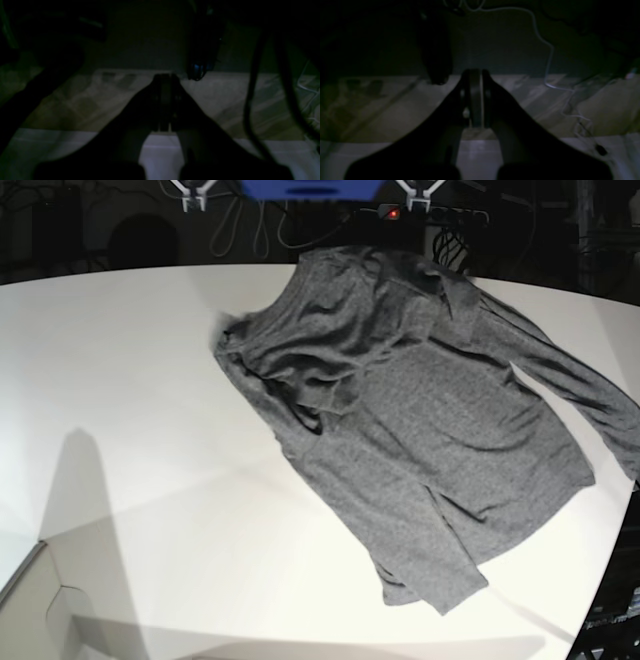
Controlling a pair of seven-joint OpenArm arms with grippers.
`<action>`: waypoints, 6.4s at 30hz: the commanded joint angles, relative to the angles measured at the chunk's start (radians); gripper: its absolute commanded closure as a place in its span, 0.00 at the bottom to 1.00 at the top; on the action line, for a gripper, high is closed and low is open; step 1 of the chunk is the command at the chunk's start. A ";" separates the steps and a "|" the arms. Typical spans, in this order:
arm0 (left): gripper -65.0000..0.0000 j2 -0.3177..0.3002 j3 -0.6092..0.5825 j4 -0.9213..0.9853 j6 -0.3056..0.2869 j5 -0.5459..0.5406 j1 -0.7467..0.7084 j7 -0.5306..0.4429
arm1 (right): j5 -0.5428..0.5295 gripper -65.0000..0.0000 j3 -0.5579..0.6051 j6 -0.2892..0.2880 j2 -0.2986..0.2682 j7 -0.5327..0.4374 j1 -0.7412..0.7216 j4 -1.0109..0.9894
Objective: Layout the t-shirt on the table in an organized manner, then fold the t-shirt properly
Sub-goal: 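Move the right gripper toward the grey shirt's collar corner, then lower the right gripper and pinch the shirt's collar corner, then lift the shirt with the right gripper and grasp the opposite corner with the left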
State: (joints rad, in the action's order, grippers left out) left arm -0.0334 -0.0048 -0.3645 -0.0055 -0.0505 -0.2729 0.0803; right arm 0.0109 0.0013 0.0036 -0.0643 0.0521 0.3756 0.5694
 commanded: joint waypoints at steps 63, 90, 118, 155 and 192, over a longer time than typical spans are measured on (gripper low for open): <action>0.53 -0.099 0.263 -1.628 0.003 -0.234 -0.816 -0.006 | -0.009 0.53 0.227 -0.009 -0.056 0.440 0.119 1.406; 0.53 -0.099 0.276 -1.642 0.003 -0.234 -0.811 -0.007 | -0.009 1.00 0.219 -0.009 -0.053 0.438 0.027 1.216; 0.53 -0.092 0.308 -1.642 0.003 -0.234 -0.783 -0.007 | -0.009 0.47 0.219 -0.009 -0.010 0.736 0.012 1.369; 0.53 -0.099 0.309 -1.662 0.003 -0.234 -0.770 -0.010 | -0.007 1.00 0.044 -0.009 -0.018 0.743 -0.247 1.286; 0.53 -0.089 0.452 -1.632 0.006 -0.236 -0.024 0.539 | -0.009 0.48 -0.355 -0.009 -0.168 0.743 -0.622 0.888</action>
State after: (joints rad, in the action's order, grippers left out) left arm -0.1150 0.4442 -1.9839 -0.0029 -0.2832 -0.2989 0.6403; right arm 0.0040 -0.3523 -0.0036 -0.2207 0.8150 -0.2249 1.4429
